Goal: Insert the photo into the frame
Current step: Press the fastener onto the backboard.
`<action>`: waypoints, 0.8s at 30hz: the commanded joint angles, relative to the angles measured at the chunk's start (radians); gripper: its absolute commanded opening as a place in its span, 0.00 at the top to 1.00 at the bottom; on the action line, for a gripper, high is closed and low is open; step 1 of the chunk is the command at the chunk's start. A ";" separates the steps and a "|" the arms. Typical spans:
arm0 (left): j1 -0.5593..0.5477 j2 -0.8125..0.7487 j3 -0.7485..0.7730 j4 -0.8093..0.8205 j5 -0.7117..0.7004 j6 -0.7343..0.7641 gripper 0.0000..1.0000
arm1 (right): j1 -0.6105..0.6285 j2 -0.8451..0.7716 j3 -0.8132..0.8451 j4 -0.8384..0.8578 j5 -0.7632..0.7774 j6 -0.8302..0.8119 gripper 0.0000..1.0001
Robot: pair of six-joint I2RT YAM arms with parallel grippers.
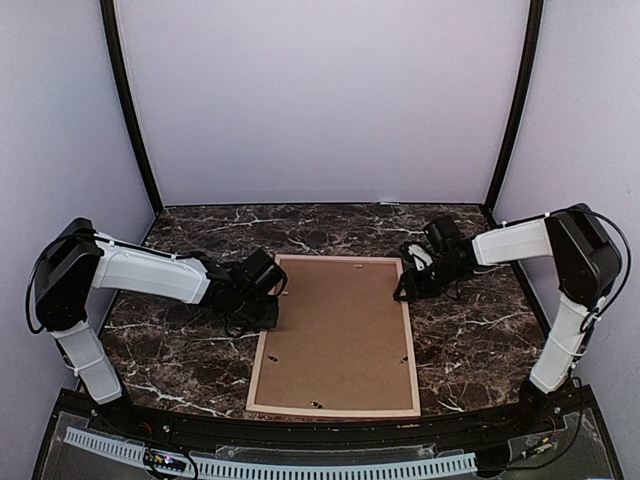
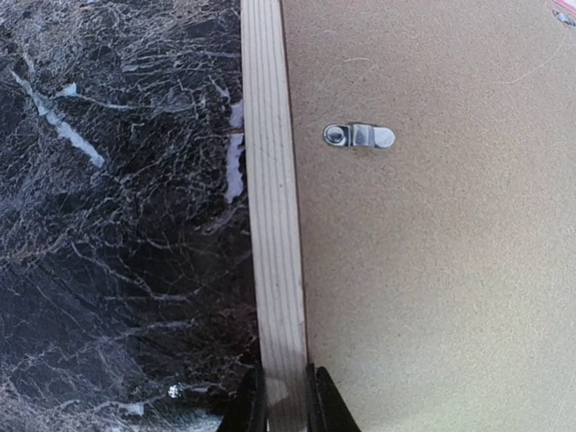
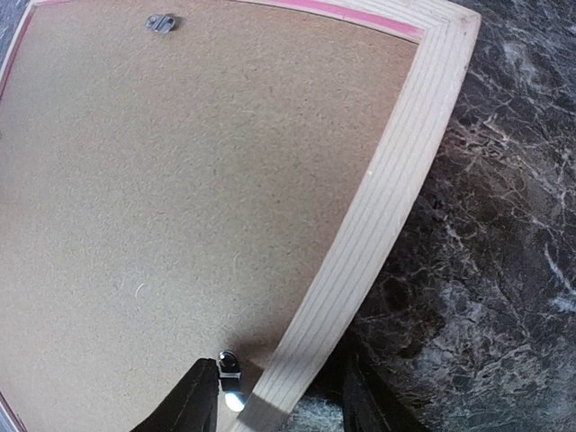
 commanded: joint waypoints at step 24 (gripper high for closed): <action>-0.032 -0.008 -0.008 -0.011 -0.015 -0.029 0.99 | 0.036 0.023 0.022 -0.117 0.082 0.008 0.54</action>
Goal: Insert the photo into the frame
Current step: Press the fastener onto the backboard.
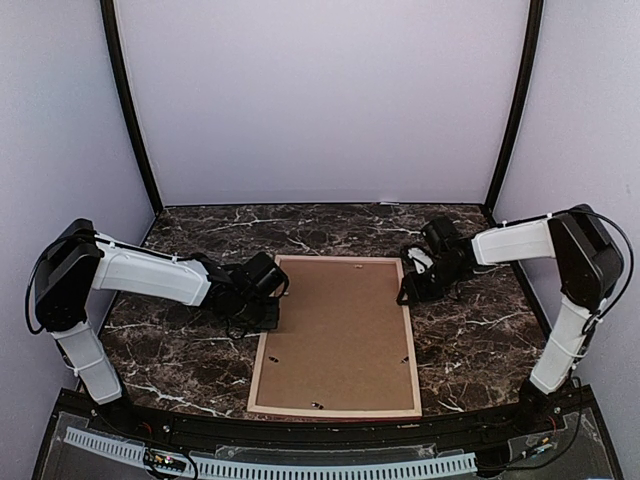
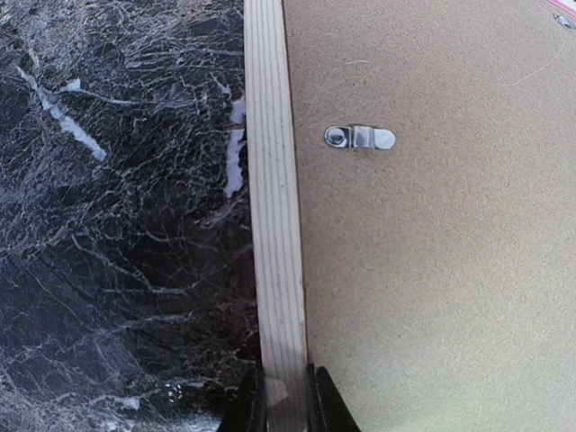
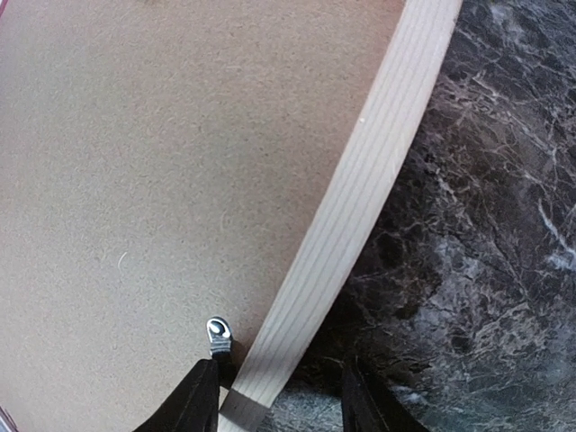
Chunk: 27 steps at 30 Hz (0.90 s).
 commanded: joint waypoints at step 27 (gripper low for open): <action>-0.014 -0.011 -0.005 -0.022 0.007 0.002 0.99 | 0.011 0.091 0.092 -0.025 -0.076 0.000 0.51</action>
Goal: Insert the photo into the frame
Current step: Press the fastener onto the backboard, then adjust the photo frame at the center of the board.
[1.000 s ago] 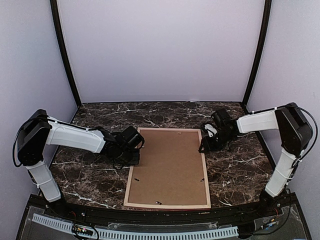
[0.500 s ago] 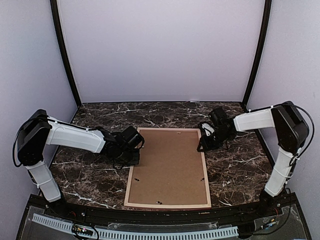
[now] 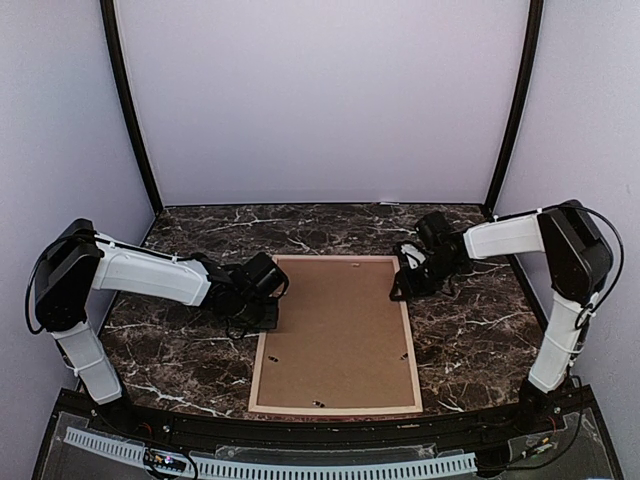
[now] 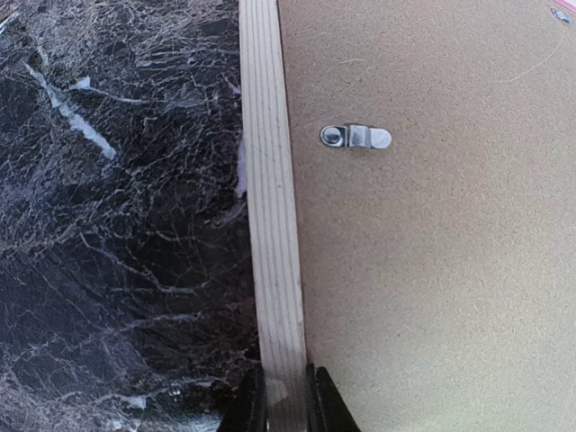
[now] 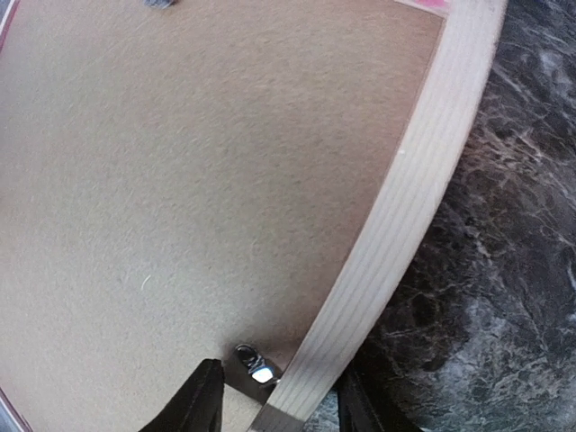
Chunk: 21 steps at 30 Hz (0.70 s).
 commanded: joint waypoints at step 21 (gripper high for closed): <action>-0.017 -0.019 -0.002 0.005 -0.011 -0.010 0.99 | 0.112 -0.225 -0.253 0.038 0.054 0.227 0.39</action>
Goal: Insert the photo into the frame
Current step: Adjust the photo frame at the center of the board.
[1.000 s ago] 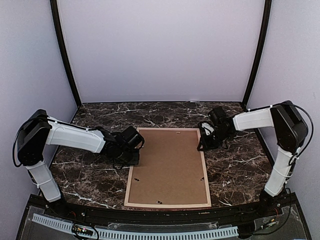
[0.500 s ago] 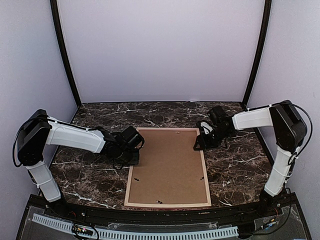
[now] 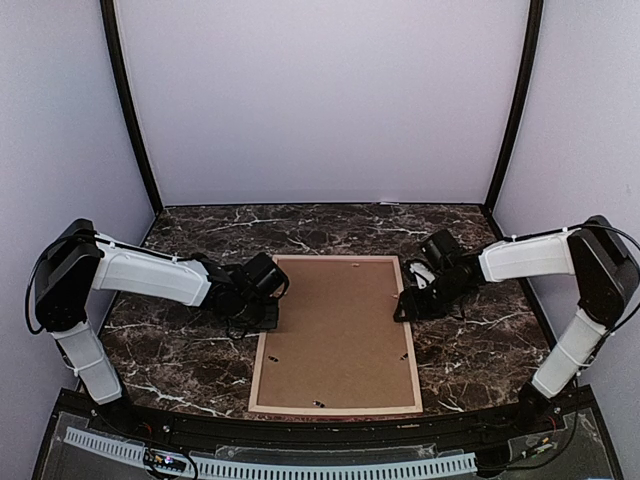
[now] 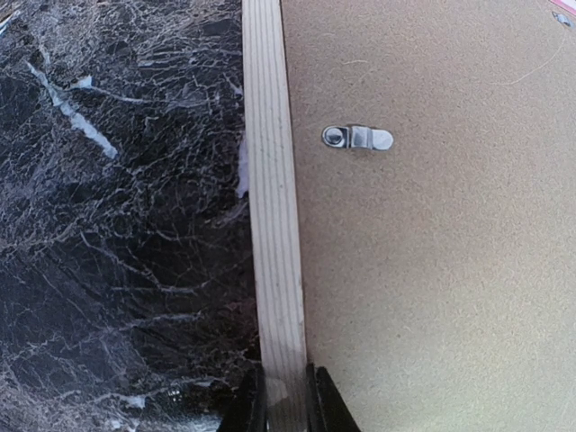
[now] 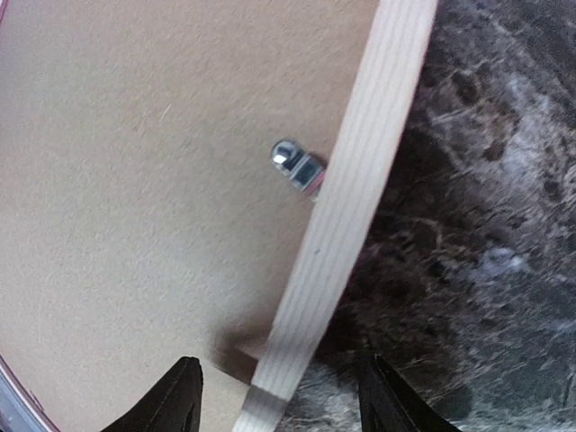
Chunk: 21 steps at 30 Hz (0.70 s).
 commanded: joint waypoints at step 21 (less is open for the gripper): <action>-0.020 -0.066 -0.004 0.052 0.047 0.046 0.86 | 0.063 -0.024 -0.046 -0.036 0.226 0.124 0.81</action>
